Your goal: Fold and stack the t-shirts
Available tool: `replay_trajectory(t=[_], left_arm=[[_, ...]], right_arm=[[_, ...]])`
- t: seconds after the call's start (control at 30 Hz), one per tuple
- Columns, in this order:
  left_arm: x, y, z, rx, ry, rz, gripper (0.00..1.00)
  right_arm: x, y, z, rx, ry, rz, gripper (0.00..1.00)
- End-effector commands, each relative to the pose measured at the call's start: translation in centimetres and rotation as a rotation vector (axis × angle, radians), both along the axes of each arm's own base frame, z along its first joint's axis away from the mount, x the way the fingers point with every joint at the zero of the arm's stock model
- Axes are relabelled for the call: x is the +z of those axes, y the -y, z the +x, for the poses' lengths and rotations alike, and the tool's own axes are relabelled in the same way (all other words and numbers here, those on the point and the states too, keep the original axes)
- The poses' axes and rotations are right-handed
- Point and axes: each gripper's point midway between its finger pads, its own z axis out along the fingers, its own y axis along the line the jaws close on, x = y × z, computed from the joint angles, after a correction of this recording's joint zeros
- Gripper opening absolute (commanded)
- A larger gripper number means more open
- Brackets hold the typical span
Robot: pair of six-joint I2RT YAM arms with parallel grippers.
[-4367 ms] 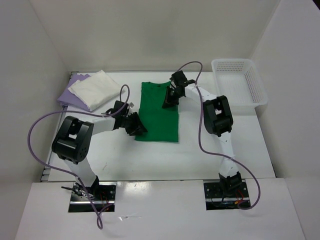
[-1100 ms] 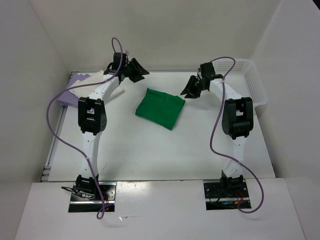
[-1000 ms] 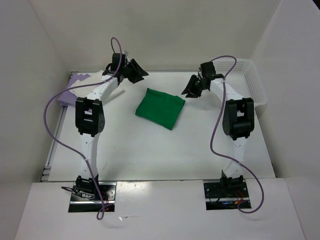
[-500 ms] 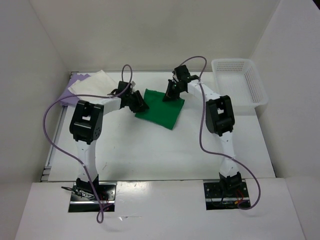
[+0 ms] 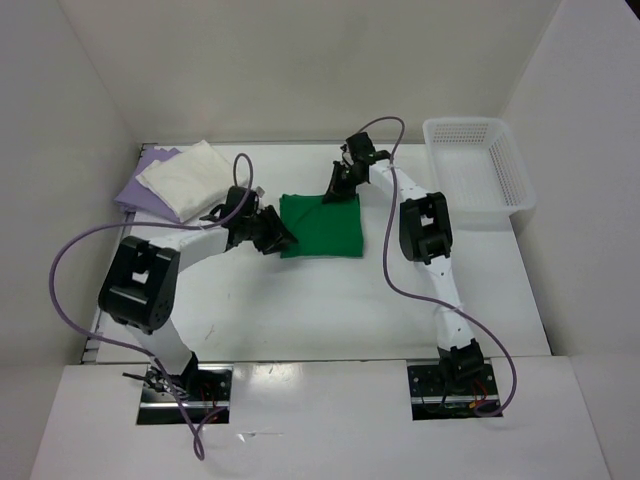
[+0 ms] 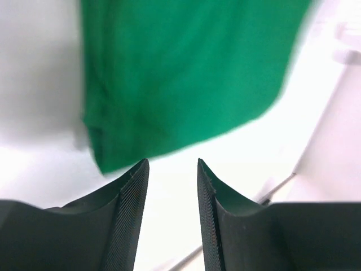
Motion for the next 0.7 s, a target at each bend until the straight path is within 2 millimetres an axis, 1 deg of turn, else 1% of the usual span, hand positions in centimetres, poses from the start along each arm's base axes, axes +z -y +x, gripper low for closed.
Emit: replay_trajectory(t=[0.0, 0.03, 0.07, 0.1, 0.13, 0.17, 0.2, 0.23, 0.27, 0.3, 0.33, 0.37, 0.4, 0.43, 0.47, 0.5, 0.53, 0.57, 0.6, 0.63, 0.67], left_arm=[[5.8, 0.2, 0.9, 0.034, 0.106, -0.049, 0.47], [7.3, 0.5, 1.9, 0.034, 0.152, -0.065, 0.47], [8.3, 0.7, 2.5, 0.034, 0.183, -0.075, 0.47], [8.5, 0.9, 3.3, 0.034, 0.195, -0.079, 0.47], [7.9, 1.4, 3.8, 0.018, 0.174, -0.087, 0.47], [9.2, 2.1, 5.0, 0.004, 0.206, -0.111, 0.47], [9.4, 2.5, 5.6, -0.008, 0.216, -0.125, 0.47], [8.2, 2.8, 6.6, -0.008, 0.202, -0.12, 0.47], [7.9, 3.0, 7.2, -0.014, 0.206, -0.114, 0.46], [7.4, 3.4, 8.7, -0.021, 0.22, -0.111, 0.46], [7.2, 3.1, 9.8, -0.007, 0.227, -0.111, 0.44], [6.8, 3.2, 10.4, -0.016, 0.234, -0.104, 0.44], [5.1, 2.9, 11.2, -0.016, 0.208, -0.097, 0.44], [5.5, 2.1, 12.8, 0.005, 0.227, -0.099, 0.44], [5.2, 1.7, 13.6, 0.01, 0.231, -0.093, 0.43], [3.7, 1.4, 14.2, 0.019, 0.21, -0.086, 0.43], [3.5, 0.5, 15.1, 0.039, 0.211, -0.084, 0.43], [3.8, 0.0, 16.3, 0.05, 0.238, -0.073, 0.43], [2.9, 0.1, 16.6, 0.05, 0.226, -0.07, 0.43], [2.8, -0.6, 17.4, 0.054, 0.24, -0.061, 0.43], [2.6, -1.4, 18.2, 0.071, 0.25, -0.047, 0.43]], right_arm=[[2.7, -0.9, -0.6, 0.057, 0.043, -0.01, 0.05], [3.4, -0.7, -0.5, 0.052, 0.056, -0.013, 0.08], [4.1, -0.7, -0.7, 0.052, 0.063, -0.011, 0.1], [6.1, -0.5, -0.6, 0.054, 0.103, -0.011, 0.13], [7.1, -0.5, -0.7, 0.054, 0.117, -0.007, 0.21], [7.3, -0.3, -1.1, 0.054, 0.115, -0.007, 0.25], [9.4, -0.3, -1.2, 0.053, 0.154, 0.006, 0.28], [9.1, 0.0, -1.9, 0.053, 0.139, 0.001, 0.33], [9.4, 0.1, -2.4, 0.053, 0.14, 0.001, 0.33], [11.7, 0.1, -2.6, 0.057, 0.194, 0.027, 0.34], [10.3, 0.5, -3.9, 0.044, 0.147, 0.022, 0.35], [10.5, 0.7, -4.4, 0.044, 0.153, 0.025, 0.35], [10.5, 0.7, -5.1, 0.039, 0.14, 0.04, 0.33], [10.5, 1.4, -6.2, 0.035, 0.141, 0.047, 0.3], [10.4, 1.4, -7.1, 0.039, 0.125, 0.066, 0.22], [10.1, 1.5, -7.9, 0.038, 0.108, 0.078, 0.18], [9.3, 1.8, -9.5, 0.047, 0.087, 0.084, 0.14], [8.7, 2.1, -10.2, 0.047, 0.077, 0.081, 0.09], [8.0, 2.5, -10.9, 0.039, 0.065, 0.067, 0.07], [6.8, 2.9, -12.2, 0.032, 0.034, 0.061, 0.05], [5.8, 3.7, -12.6, 0.019, 0.006, 0.052, 0.04]])
